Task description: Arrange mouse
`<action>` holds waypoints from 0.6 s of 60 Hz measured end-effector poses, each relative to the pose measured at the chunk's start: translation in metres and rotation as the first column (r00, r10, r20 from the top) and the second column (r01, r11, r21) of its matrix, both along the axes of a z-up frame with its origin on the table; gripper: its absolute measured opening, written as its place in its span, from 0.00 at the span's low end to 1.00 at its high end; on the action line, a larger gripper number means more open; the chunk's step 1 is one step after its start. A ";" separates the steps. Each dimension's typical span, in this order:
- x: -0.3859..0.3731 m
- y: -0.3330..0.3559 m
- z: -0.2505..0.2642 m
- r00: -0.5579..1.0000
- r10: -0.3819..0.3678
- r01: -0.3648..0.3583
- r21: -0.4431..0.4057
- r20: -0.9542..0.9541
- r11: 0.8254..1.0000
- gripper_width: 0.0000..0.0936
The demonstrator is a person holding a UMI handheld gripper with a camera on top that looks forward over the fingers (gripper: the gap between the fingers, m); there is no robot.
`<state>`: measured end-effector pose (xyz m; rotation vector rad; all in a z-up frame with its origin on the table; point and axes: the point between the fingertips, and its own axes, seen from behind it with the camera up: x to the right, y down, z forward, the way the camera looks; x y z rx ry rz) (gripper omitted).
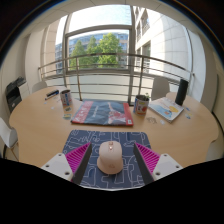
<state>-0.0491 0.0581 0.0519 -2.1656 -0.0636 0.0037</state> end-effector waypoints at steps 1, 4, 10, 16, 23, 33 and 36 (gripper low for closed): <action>0.000 -0.006 0.010 1.000 -0.001 0.001 0.005 0.001 1.000 0.90; -0.001 -0.022 0.031 1.000 -0.006 0.006 0.027 0.005 1.000 0.90; -0.004 -0.064 0.072 1.000 -0.019 0.018 0.062 0.014 0.998 0.90; -0.006 -0.111 0.103 0.999 -0.036 0.034 0.086 0.023 0.996 0.91; -0.012 -0.171 0.127 0.998 -0.055 0.052 0.095 0.031 0.994 0.90; -0.018 -0.247 0.140 0.996 -0.064 0.058 0.090 0.065 0.994 0.91; -0.019 -0.264 0.142 0.995 -0.065 0.058 0.091 0.070 0.994 0.91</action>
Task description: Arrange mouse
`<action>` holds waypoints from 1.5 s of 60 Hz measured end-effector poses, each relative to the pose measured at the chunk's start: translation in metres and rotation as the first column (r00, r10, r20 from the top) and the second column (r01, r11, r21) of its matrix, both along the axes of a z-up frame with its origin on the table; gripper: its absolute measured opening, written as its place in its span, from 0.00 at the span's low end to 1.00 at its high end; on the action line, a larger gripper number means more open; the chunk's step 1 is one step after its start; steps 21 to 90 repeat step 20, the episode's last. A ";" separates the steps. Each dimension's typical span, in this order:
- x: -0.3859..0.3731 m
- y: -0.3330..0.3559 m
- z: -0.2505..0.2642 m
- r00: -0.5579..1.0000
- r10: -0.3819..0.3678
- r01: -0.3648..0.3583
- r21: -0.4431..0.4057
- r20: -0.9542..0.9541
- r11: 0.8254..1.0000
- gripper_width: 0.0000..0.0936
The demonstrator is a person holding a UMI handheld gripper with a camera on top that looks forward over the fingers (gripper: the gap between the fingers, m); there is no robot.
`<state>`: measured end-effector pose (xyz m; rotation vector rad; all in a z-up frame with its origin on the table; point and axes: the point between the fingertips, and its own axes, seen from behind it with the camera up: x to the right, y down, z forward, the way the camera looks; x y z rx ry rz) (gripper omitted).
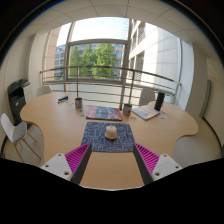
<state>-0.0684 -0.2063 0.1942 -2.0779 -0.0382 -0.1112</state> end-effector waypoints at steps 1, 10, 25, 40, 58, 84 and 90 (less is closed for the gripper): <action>0.000 -0.005 0.001 1.000 0.000 0.000 0.000 0.001 1.000 0.91; -0.002 -0.036 0.007 1.000 -0.010 0.010 -0.004 0.010 1.000 0.91; -0.009 -0.045 0.012 1.000 -0.005 0.005 0.004 0.002 1.000 0.91; -0.009 -0.045 0.012 1.000 -0.005 0.005 0.004 0.002 1.000 0.91; -0.009 -0.045 0.012 1.000 -0.005 0.005 0.004 0.002 1.000 0.91; -0.009 -0.045 0.012 1.000 -0.005 0.005 0.004 0.002 1.000 0.91; -0.009 -0.045 0.012 1.000 -0.005 0.005 0.004 0.002 1.000 0.91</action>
